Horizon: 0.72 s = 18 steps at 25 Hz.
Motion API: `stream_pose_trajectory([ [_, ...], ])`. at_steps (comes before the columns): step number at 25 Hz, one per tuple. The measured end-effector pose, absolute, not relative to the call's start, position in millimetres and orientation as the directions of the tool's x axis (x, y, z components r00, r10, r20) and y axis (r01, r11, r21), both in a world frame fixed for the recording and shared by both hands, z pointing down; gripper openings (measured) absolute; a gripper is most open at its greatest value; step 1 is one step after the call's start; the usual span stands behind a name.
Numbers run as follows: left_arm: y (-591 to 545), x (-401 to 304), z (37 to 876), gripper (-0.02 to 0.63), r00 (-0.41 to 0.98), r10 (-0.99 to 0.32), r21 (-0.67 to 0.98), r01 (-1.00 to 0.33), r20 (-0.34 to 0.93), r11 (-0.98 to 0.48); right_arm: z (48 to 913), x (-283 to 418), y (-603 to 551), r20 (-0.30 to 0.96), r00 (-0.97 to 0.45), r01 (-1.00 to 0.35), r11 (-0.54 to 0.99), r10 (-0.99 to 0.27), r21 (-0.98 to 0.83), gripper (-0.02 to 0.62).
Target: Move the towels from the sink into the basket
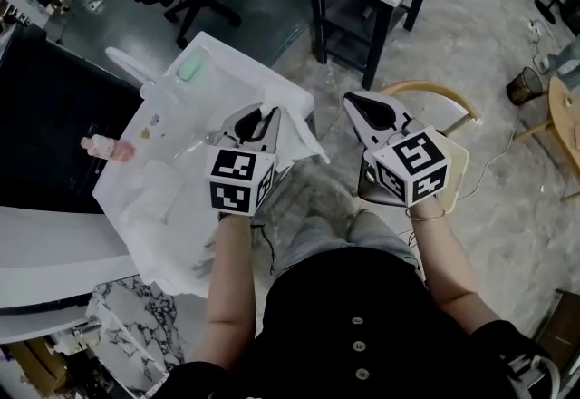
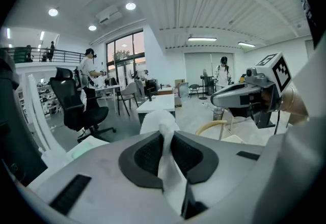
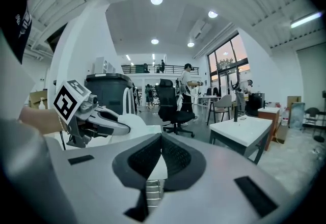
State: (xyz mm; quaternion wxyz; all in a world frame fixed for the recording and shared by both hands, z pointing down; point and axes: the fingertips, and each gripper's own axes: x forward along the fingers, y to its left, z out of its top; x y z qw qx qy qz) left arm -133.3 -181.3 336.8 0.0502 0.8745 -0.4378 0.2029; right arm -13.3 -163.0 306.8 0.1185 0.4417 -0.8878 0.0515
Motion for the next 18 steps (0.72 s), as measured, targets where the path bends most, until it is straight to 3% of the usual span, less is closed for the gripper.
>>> stream_pose_trajectory([
  [9, -192.2, -38.4, 277.0, 0.046, 0.686, -0.681, -0.078, -0.687, 0.255, -0.722, 275.6, 77.3, -158.2, 0.197, -0.452, -0.885, 0.466, -0.870, 0.029, 0.002],
  [18, -180.6, 76.4, 234.1, 0.046, 0.848, -0.515, -0.061, -0.511, 0.126, -0.857, 254.7, 166.8, -140.6, 0.155, -0.294, -0.950, 0.306, -0.943, 0.058, 0.002],
])
